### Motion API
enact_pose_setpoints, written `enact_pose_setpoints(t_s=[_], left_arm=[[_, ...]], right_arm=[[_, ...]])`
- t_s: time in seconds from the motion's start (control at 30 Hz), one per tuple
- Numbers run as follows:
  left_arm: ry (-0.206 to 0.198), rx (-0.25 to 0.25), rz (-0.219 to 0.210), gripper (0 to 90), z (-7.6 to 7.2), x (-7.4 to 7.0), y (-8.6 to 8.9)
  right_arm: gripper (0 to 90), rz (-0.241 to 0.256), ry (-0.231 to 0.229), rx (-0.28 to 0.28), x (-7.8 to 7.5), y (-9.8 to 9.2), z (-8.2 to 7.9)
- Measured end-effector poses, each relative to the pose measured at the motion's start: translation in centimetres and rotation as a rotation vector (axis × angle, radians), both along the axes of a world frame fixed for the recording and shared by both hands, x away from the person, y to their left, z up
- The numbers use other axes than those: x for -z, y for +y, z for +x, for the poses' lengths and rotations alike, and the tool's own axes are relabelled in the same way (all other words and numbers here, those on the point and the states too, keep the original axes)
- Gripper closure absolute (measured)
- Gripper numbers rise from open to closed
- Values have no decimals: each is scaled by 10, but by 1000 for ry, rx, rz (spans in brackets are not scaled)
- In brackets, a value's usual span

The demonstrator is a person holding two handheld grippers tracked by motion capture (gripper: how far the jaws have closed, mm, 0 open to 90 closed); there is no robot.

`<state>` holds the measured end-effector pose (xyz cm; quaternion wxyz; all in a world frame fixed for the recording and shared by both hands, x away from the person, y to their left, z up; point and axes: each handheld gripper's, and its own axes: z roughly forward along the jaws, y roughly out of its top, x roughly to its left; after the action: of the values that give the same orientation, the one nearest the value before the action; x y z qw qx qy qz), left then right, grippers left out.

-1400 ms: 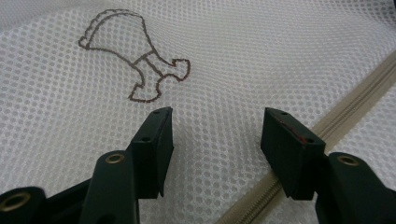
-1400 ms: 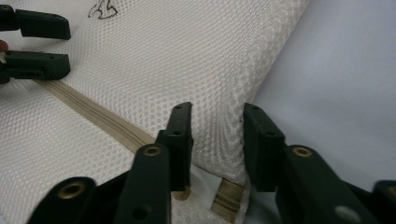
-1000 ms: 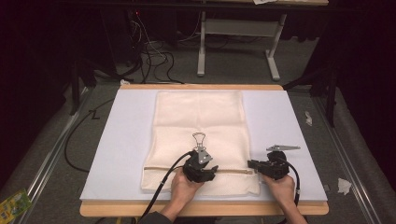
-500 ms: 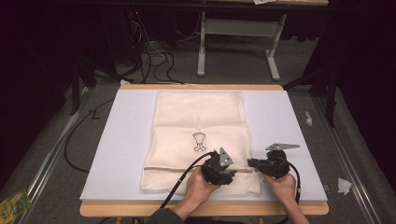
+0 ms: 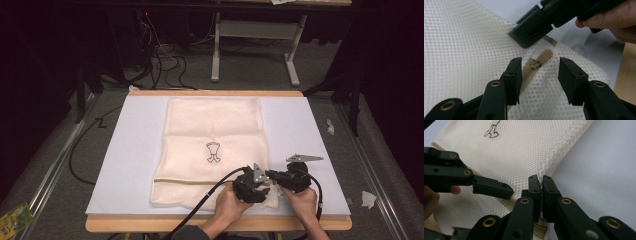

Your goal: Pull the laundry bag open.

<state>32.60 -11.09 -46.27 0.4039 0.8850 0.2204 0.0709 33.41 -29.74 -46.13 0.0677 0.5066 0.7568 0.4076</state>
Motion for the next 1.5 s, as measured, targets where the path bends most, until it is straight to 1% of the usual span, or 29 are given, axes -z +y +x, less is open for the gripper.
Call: enact_pose_setpoints(t_s=[0.13, 0.17, 0.2, 0.27, 0.3, 0.33, 0.37, 0.43, 0.5, 0.53, 0.57, 0.67, 0.7, 0.83, 0.87, 0.93, 1.13, 1.17, 1.33, 1.4, 1.5], left_arm=[[4, 3, -12, 589, -1, 0, -4], [1, 2, -7, 589, -1, 0, -5], [-6, -4, 1, 619, -1, 1, -6], [-10, -7, 1, 630, 0, 2, -6], [-9, -11, -1, 652, 1, 2, -6], [-1, -16, -13, 696, 3, 2, -4], [3, -16, -14, 705, 3, 2, -3], [1, -7, -15, 759, 2, 1, -2], [-3, -5, -10, 761, 1, 1, -2], [2, -3, -10, 765, 2, 1, -1], [9, -6, -15, 767, 3, 1, -1], [3, -21, -26, 803, 4, 1, 3], [23, -27, -29, 803, 6, 0, 6], [28, -22, -16, 803, 6, 1, 6], [42, -22, -18, 802, 6, 2, 4], [47, -21, -13, 806, 6, 3, 2], [48, -29, 5, 831, 8, 4, 2], [39, -30, 13, 836, 8, 2, 1], [39, -38, -4, 862, 8, 1, 2], [35, -35, -4, 865, 9, 2, 1], [42, -39, -6, 867, 9, 4, 1]], right_arm=[[882, -7, -3, -2, -1, 1, -1], [882, -8, -5, -2, -2, 1, -1], [882, -10, -3, -2, -1, 1, -1], [882, -11, -2, -2, -1, 1, -1], [882, -11, -2, -2, -1, 1, -1], [882, -11, -3, -4, -1, 1, -1], [882, -10, -3, -4, -2, 1, -1], [882, -12, -2, -6, -2, 1, -1], [882, -10, -2, -7, -2, 1, -1], [882, -6, 0, -8, -1, 1, -1], [881, -6, 1, -7, -1, 1, -1], [881, -9, 1, -6, -1, 1, 0], [881, -7, 1, -5, 0, 0, 0], [882, -5, 2, -5, -1, 1, 0], [881, -6, 2, -7, -1, 1, 0], [881, -11, 1, -12, 0, 0, 0], [880, -9, 6, -11, 0, 1, 0], [880, -7, 5, -10, -1, 1, 0], [865, -3, 8, -9, -1, -1, -1], [853, -7, 10, -17, -1, -1, 0], [842, -9, 22, -18, 0, -2, 0]])
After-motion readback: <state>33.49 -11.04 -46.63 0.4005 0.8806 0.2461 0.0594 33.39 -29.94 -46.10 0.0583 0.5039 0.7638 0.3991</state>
